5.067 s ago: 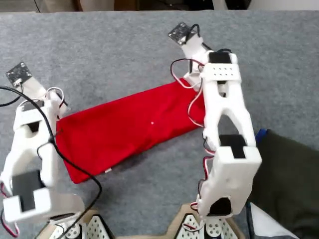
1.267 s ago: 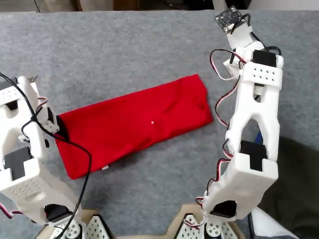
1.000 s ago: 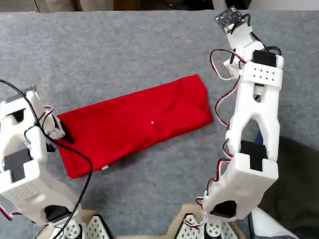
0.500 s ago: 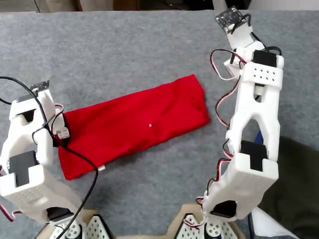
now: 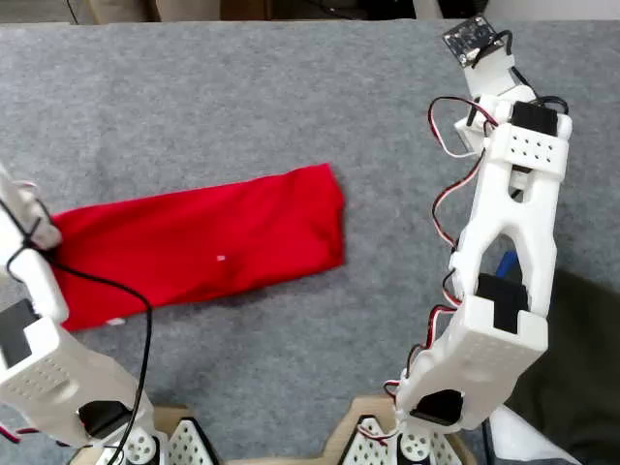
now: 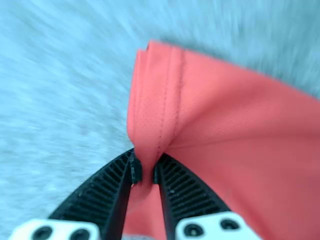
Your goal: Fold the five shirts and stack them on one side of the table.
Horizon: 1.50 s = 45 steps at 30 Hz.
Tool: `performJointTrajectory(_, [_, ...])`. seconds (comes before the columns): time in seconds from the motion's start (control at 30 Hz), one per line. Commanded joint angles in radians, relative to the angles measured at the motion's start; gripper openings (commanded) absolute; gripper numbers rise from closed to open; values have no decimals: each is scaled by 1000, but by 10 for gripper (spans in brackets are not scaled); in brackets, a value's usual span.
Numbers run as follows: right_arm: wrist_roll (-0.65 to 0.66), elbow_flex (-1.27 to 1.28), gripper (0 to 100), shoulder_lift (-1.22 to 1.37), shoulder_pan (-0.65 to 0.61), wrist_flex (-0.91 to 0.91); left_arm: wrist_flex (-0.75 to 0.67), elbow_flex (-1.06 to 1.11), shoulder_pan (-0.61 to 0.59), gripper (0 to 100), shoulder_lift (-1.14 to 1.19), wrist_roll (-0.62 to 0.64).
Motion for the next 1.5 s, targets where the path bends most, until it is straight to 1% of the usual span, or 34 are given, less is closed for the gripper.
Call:
performJointTrajectory(0.0, [8, -50, 7, -5, 18, -18, 84, -186, -15, 19, -8, -11])
performJointTrajectory(0.07, [8, -50, 7, -5, 18, -17, 141, -230, 21, 19, -7, -5])
performJointTrajectory(0.13, [8, -50, 7, -5, 18, -17, 199, -256, 84, 19, -7, -5])
performJointTrajectory(0.2, [8, -50, 7, -5, 18, -17, 239, -269, 164, 19, -7, -3])
performJointTrajectory(0.3, [8, -50, 7, -5, 18, -17, 258, -269, 310, 19, -7, 0])
performJointTrajectory(0.43, [8, -51, 7, -5, 18, -17, 250, -284, 499, 20, -8, 107])
performJointTrajectory(0.5, [8, -51, 7, -5, 18, -17, 258, -327, 568, 20, -7, 149])
performJointTrajectory(0.67, [8, -51, 8, -5, 19, -17, 270, -431, 697, 20, -7, 226])
performJointTrajectory(0.87, [8, -53, 8, -5, 19, -17, 354, -548, 819, 20, -5, 235])
performJointTrajectory(1.0, [8, -53, 8, -5, 19, -17, 397, -577, 841, 20, -5, 233])
performJointTrajectory(1.07, [8, -53, 8, -5, 19, -17, 417, -574, 830, 20, -5, 229])
performJointTrajectory(1.17, [8, -53, 8, -5, 19, -17, 465, -575, 775, 20, -7, 222])
performJointTrajectory(1.23, [8, -53, 8, -5, 19, -17, 473, -555, 735, 20, -10, 178])
performJointTrajectory(1.47, [8, -53, 8, -5, 19, -17, 474, -443, 611, 19, -16, -54])
